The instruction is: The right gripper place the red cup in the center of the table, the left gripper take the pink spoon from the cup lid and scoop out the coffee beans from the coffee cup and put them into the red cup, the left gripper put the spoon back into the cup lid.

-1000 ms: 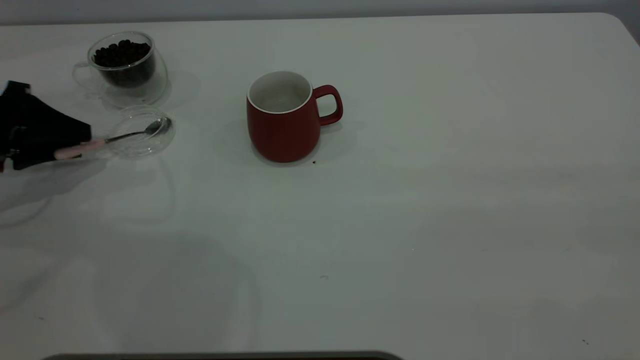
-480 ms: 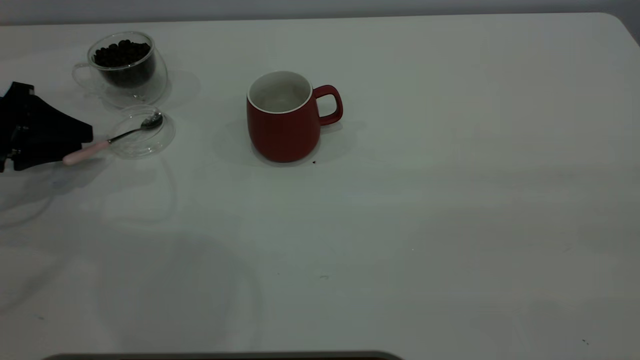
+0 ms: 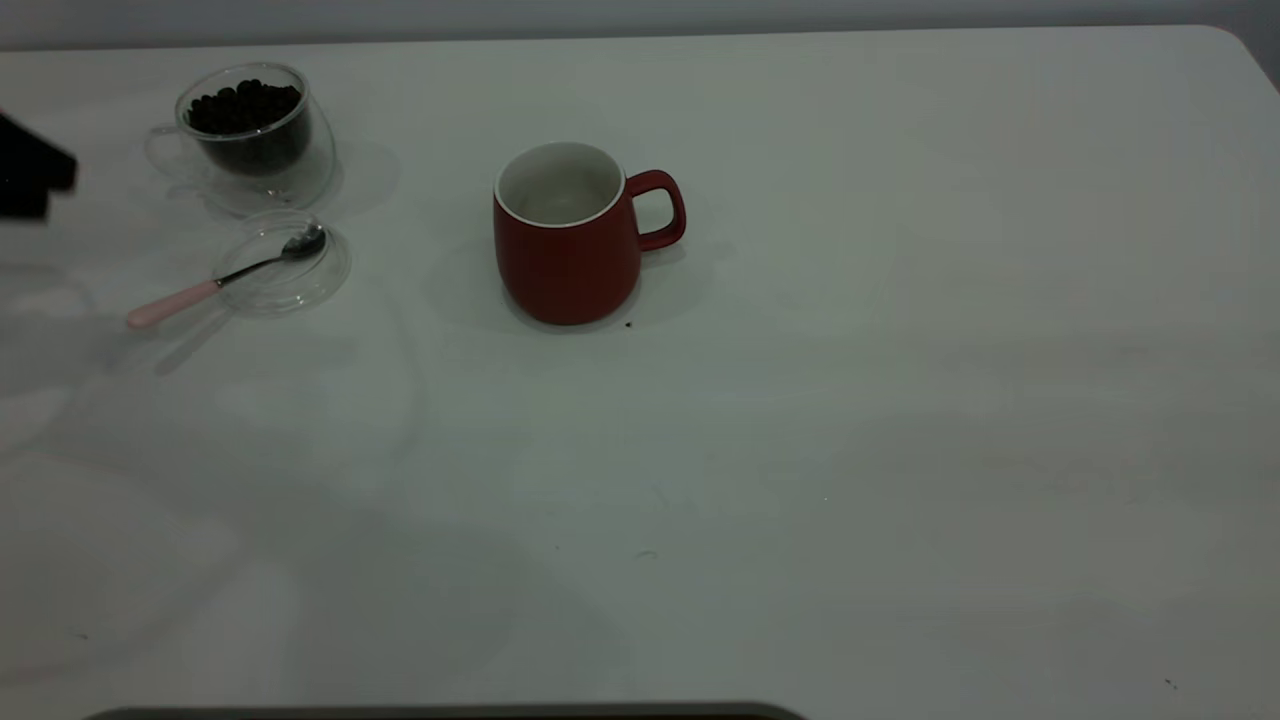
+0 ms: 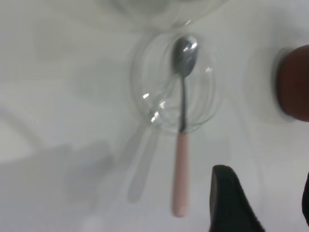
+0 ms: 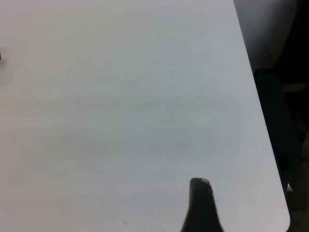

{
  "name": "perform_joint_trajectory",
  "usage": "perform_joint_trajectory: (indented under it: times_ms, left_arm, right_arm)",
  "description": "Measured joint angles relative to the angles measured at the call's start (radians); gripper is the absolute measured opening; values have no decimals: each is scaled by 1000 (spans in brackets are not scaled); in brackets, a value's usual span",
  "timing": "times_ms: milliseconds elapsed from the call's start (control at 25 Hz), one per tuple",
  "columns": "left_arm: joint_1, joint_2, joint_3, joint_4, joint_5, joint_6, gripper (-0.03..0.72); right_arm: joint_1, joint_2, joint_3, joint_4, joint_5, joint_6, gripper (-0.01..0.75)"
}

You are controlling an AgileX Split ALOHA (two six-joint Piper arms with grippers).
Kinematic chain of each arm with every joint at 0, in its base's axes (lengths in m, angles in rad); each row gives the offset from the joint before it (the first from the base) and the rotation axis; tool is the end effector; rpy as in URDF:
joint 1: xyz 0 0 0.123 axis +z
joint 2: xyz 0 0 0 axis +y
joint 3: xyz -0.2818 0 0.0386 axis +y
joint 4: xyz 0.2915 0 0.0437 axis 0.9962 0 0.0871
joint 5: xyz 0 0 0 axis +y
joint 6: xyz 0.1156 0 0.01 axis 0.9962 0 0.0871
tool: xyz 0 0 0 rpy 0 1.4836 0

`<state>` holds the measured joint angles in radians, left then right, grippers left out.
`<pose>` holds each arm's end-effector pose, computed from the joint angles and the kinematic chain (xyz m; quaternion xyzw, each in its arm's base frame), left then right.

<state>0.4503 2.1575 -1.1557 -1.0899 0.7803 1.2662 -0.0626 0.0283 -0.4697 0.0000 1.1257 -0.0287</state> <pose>0.3938 0.1099 0.0259 -0.0197 0.9383 -0.2631 0.2235 0.0601 -0.0038 0.2683 0.0150 0.8837 -0.0213 0.4674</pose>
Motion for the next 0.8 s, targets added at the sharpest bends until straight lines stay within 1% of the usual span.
perform_joint_trajectory:
  times_ms: [120,240,320,440,600,720,800]
  left_arm:
    - [-43,-123,0,74,-26,-107,426]
    - [-104,-253,0,171,-34,-242,426]
    - [-155,-328,1,256,-31,-361,426]
    - [-224,-439,2,437,-8,-564,426]
    - [-298,-588,3,677,61,-865,426]
    - [-327,-691,3,851,142,-1071,426]
    - [-329,-755,3,941,215,-1184,426]
  right_arm:
    - [0,0,0,0,0,0,588]
    - [0,0,0,0,0,0,588]
    - [0,0,0,0,0,0,588]
    - [0,0,0,0,0,0,588]
    - [0,0,0,0,0,0,588]
    - [0,0,0,0,0,0,588]
    - [0,0,0,0,0,0,588]
